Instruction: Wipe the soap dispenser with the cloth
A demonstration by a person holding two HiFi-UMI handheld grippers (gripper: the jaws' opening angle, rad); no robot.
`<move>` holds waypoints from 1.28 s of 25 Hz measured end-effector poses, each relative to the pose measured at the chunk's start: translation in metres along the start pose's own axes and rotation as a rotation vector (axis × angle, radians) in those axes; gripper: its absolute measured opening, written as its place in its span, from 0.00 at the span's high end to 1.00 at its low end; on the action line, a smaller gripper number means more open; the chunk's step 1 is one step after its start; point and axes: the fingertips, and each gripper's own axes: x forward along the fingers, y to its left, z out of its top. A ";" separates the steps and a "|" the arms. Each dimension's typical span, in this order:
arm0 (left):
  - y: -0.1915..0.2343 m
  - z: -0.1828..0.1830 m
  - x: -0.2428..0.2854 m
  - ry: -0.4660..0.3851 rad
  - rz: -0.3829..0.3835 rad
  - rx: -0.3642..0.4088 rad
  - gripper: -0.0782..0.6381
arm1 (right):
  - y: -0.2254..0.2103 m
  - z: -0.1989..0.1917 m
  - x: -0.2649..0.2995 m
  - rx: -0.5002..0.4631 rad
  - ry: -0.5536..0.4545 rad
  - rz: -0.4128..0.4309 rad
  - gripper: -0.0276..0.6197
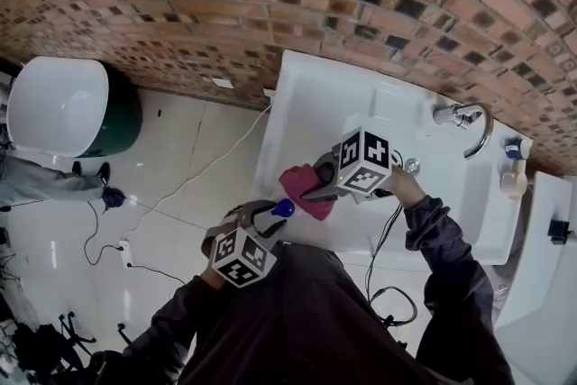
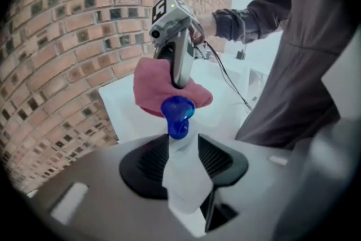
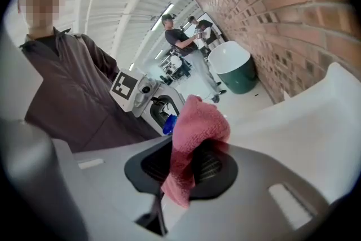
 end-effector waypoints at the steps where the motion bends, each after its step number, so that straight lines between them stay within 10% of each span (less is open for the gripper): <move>1: -0.001 0.001 0.001 -0.003 -0.001 -0.007 0.66 | -0.001 0.003 0.005 -0.002 0.016 0.036 0.86; 9: -0.002 0.002 0.007 0.006 -0.002 -0.003 0.66 | -0.026 -0.016 0.037 -0.007 0.214 0.089 0.86; 21: -0.001 0.001 0.006 0.006 0.013 -0.002 0.66 | -0.072 -0.071 0.075 -0.004 0.446 -0.044 0.86; 27: 0.000 0.001 0.007 0.001 0.013 -0.004 0.66 | -0.077 -0.080 0.077 -0.261 0.598 -0.170 0.86; 32: -0.001 0.001 0.007 -0.008 0.016 -0.008 0.66 | -0.050 -0.022 0.054 -0.566 0.500 -0.146 0.86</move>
